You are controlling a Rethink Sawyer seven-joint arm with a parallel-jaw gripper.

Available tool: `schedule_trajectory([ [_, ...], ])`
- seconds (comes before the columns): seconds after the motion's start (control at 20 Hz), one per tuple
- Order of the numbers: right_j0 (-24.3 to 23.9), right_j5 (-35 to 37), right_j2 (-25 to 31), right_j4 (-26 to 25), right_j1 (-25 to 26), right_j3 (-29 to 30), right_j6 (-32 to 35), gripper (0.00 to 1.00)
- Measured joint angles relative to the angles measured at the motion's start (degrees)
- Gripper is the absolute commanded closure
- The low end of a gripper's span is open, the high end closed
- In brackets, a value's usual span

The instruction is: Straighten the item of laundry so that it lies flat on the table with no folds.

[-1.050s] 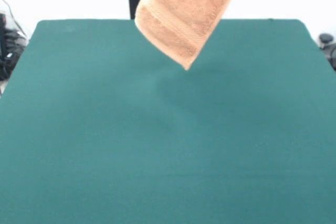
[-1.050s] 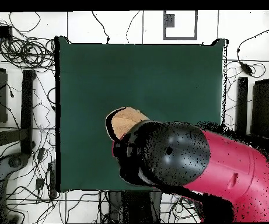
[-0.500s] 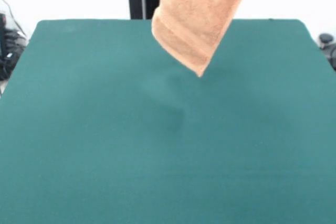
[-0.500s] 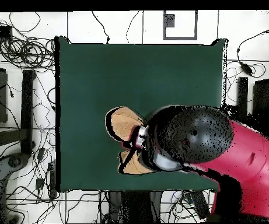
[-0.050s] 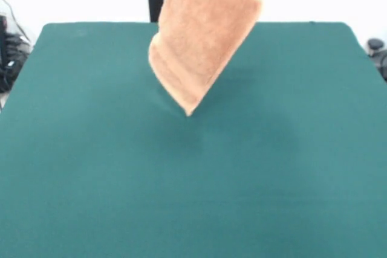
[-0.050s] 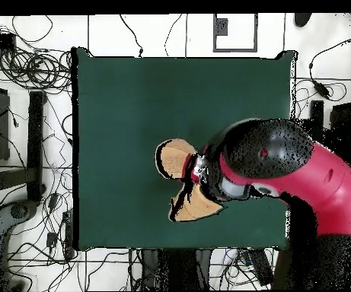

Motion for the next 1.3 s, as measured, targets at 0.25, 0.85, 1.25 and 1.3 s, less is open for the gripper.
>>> schedule_trajectory([
  [0.25, -3.3, -0.1, 3.2, 1.3, 6.5, -0.3, 0.0, 1.00],
  [0.85, -10.2, -0.1, 9.9, -2.9, 21.5, -5.2, 0.0, 1.00],
  [1.25, -12.7, -0.1, 13.1, -6.5, 24.9, -6.9, 0.0, 1.00],
  [1.3, -12.8, -0.1, 13.3, -6.8, 25.0, -7.1, 0.0, 1.00],
])
